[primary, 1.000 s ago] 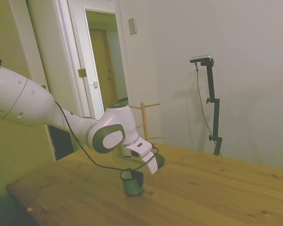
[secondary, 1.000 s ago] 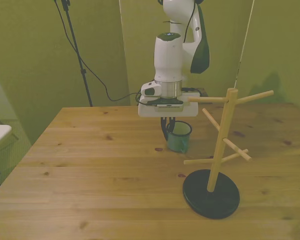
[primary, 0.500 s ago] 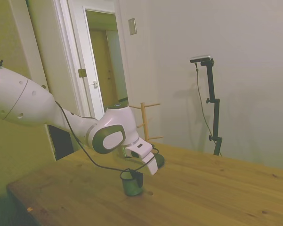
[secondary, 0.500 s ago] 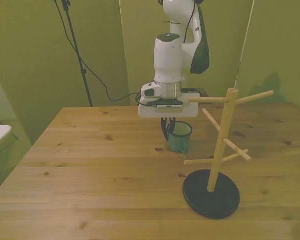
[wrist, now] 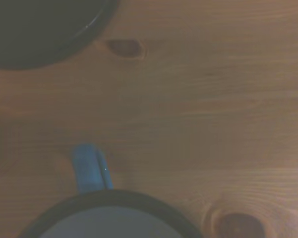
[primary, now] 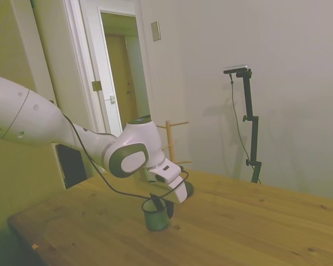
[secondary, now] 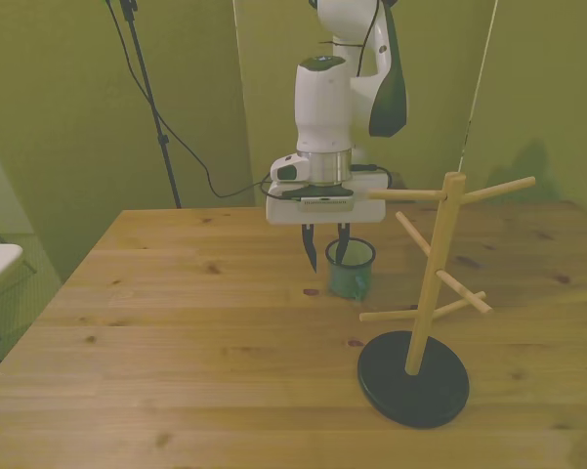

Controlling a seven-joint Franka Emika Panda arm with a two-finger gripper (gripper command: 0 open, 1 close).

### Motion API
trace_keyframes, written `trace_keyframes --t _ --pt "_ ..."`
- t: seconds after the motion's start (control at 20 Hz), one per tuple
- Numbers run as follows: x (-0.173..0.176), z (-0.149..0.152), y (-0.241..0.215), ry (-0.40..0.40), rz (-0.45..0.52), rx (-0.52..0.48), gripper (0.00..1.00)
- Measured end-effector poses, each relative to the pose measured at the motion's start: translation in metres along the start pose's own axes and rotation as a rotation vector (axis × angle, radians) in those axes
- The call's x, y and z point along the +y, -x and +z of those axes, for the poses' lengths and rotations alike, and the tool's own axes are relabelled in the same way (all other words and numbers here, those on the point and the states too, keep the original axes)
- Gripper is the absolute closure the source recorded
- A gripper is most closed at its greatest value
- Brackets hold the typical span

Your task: Unload the mug

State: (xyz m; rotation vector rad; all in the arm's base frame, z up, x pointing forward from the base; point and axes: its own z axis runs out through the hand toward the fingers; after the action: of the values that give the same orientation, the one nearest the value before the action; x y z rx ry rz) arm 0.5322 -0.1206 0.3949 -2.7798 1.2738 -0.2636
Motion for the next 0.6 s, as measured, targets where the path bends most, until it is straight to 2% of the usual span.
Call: trace_keyframes --t 0.2,0.4,0.6 --pt "-0.01 -0.016 -0.003 -0.015 0.011 -0.035 0.0" --pt "-0.019 -0.051 -0.008 -0.051 0.013 -0.048 0.0" --pt "-0.036 -0.082 0.002 -0.037 -0.002 -0.045 0.0"
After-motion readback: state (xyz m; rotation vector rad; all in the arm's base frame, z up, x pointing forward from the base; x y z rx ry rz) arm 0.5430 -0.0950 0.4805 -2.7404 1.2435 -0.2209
